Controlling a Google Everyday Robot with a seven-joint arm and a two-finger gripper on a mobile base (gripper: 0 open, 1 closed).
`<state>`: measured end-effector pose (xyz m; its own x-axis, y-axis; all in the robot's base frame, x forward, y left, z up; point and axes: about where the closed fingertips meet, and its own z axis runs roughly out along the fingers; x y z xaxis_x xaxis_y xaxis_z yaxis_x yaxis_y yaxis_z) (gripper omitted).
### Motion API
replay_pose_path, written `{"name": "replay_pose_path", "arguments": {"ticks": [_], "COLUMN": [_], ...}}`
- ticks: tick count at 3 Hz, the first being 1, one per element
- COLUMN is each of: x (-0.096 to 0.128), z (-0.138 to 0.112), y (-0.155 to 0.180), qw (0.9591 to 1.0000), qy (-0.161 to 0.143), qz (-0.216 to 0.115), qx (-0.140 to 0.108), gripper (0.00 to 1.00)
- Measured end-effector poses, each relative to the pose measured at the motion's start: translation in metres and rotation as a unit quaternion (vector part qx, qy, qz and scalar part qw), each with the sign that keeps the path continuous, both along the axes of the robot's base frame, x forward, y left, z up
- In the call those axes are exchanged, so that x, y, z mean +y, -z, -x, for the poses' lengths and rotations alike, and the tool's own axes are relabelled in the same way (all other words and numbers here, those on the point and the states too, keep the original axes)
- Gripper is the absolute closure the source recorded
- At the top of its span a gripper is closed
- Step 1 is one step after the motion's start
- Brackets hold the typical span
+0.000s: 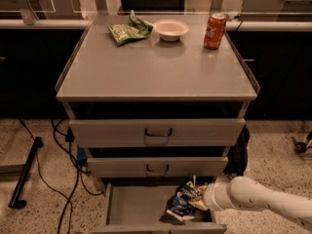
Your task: Place blue chip bag into bottom drawer
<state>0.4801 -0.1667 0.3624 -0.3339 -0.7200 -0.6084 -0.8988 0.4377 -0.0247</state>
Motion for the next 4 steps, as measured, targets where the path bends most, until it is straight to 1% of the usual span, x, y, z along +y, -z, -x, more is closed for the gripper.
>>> {"name": "replay_pose_path", "arguments": {"ticks": [1,2,3,4], "x": [0.001,0.006,0.018,0.026], "z": [-0.005,-0.014,-0.030,-0.044], "y": [0.050,0.088,0.121,0.142], "qw": [0.9999,0.9999,0.9995,0.9991], "qy": [-0.006,-0.005,-0.004,-0.004], "qz": [0.005,-0.004,-0.025,-0.037], "qx": [-0.008,-0.012,-0.016,-0.018], "gripper": [1.00,1.00,1.00,1.00]}}
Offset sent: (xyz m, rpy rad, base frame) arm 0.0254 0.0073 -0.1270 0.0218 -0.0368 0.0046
